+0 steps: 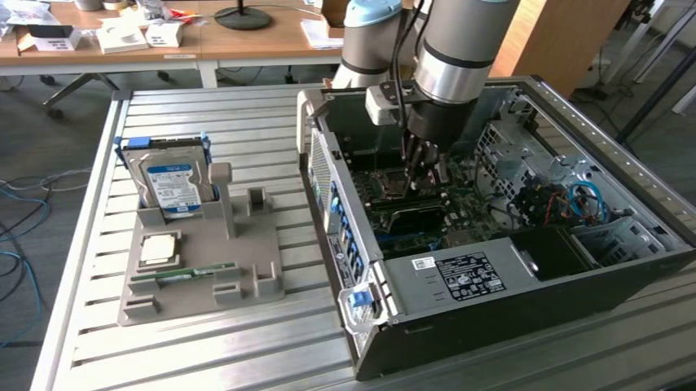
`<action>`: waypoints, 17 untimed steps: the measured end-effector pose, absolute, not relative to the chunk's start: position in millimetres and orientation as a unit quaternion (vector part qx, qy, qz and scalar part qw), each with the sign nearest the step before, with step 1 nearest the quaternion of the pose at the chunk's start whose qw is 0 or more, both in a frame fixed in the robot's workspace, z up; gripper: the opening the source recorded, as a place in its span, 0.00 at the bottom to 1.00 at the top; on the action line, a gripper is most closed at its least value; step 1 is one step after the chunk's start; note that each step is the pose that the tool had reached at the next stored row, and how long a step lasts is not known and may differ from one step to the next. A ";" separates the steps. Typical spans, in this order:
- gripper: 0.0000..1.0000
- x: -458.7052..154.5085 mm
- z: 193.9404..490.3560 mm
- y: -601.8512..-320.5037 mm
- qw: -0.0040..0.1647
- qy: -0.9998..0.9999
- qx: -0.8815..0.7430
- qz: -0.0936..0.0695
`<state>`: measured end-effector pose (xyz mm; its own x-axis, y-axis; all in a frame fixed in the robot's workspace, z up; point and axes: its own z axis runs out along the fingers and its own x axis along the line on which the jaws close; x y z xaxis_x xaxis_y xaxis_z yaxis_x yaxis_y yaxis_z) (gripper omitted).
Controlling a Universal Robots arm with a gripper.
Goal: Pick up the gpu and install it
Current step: 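Press down on the gpu until it lock into place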
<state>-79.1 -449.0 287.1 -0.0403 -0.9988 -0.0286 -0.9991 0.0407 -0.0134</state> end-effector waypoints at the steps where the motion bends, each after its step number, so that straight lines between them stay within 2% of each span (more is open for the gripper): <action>1: 0.11 -79.1 287.1 -449.1 0.015 0.721 -0.693 0.005; 17: 0.11 -83.1 281.9 -449.0 0.015 0.721 -0.693 0.005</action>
